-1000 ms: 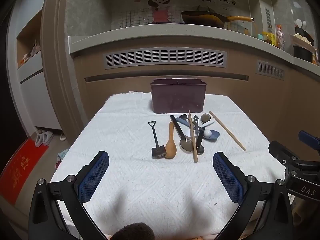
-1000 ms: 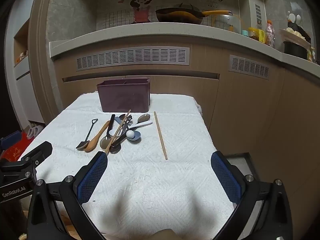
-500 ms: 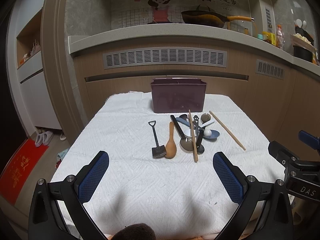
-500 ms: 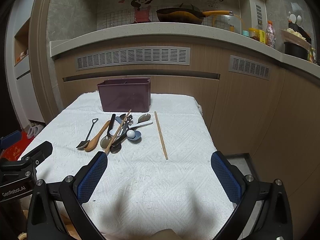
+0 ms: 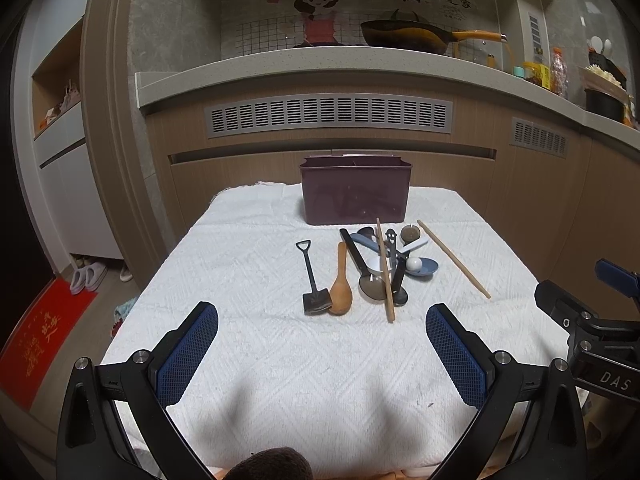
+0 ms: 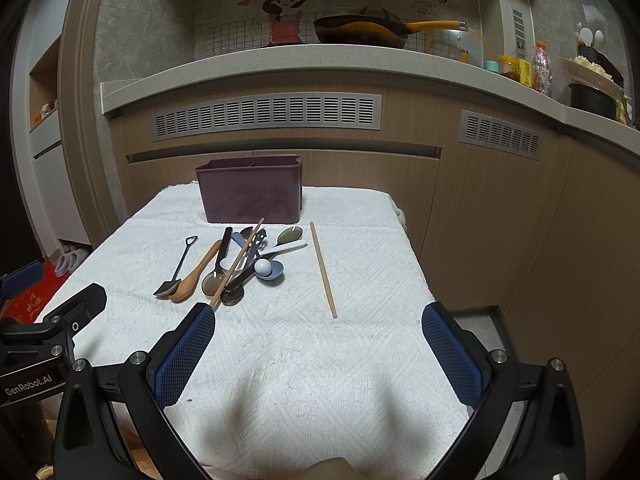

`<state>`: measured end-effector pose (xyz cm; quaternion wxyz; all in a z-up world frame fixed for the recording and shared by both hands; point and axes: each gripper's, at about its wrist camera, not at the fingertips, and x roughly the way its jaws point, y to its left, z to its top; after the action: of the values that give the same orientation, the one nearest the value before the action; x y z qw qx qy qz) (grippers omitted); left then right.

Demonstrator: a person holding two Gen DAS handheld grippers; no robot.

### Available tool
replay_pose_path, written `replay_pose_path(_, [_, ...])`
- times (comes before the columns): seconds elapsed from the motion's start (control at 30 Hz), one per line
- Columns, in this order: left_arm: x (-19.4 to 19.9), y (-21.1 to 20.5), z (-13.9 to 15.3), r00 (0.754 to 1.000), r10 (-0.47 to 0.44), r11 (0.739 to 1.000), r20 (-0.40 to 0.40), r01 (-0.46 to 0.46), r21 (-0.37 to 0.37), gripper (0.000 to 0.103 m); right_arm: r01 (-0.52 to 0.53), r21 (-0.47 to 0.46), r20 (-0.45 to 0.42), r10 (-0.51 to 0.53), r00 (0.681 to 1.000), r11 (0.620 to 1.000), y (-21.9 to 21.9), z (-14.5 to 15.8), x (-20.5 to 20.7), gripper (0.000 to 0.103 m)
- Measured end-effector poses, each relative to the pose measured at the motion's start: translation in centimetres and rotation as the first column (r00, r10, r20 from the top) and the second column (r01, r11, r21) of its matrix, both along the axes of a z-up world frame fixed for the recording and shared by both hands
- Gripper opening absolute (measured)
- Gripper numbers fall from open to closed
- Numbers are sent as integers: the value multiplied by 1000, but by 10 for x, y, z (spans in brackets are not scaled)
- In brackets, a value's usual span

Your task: Organize utensils

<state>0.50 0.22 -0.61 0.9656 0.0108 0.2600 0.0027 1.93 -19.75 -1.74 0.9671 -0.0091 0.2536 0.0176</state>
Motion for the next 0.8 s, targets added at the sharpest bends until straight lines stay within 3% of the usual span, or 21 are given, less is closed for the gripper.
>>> replay_pose_path(0.8, [-1,0,1,1000,-1,1000,0,1,1,103,-1,0,-1,1,1000,1000,1,-2,0,103])
